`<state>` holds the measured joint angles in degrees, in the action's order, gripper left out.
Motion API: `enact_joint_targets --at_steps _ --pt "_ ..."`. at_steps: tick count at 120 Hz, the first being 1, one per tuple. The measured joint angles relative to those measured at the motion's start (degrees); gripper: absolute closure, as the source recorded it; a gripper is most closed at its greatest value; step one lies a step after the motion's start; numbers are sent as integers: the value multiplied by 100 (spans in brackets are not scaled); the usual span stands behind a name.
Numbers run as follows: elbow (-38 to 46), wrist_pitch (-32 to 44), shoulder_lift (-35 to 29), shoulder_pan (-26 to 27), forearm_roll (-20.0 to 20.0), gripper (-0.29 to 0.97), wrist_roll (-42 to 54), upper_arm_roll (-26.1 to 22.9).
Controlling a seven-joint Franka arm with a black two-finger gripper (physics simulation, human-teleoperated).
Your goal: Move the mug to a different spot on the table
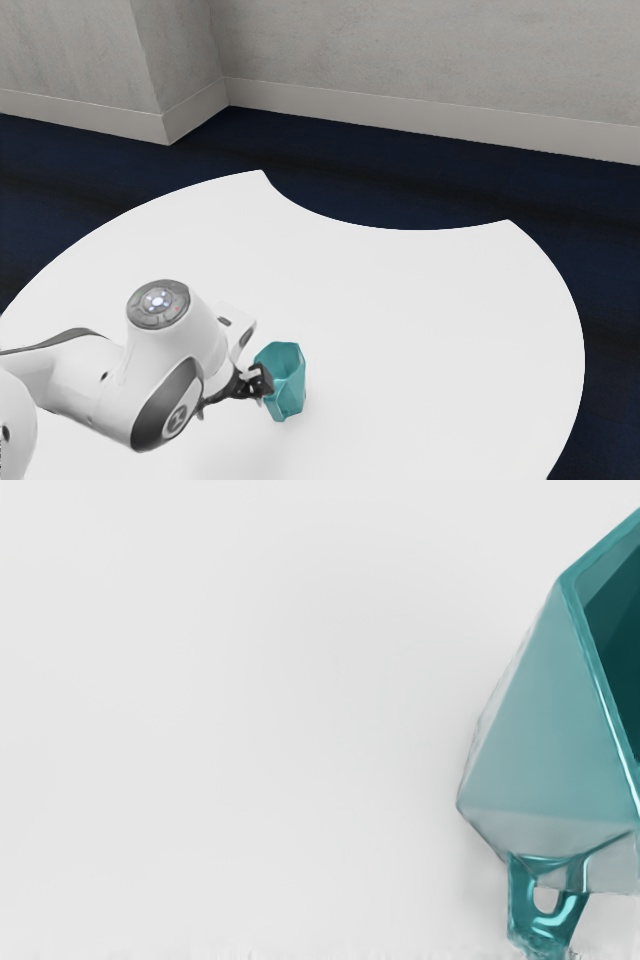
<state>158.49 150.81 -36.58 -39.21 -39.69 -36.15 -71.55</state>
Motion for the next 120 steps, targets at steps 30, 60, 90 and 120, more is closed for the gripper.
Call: enact_joint_targets --at_steps 30,60,90,120 --pt "-50 -245 -7 -34 -724 0 627 -293" --pt "-393 -292 45 -98 -823 0 1129 -700" --pt "-1048 -249 247 -1201 -711 0 1809 -1422" --pt "-1127 -249 256 -1700 -723 0 2304 -1621"
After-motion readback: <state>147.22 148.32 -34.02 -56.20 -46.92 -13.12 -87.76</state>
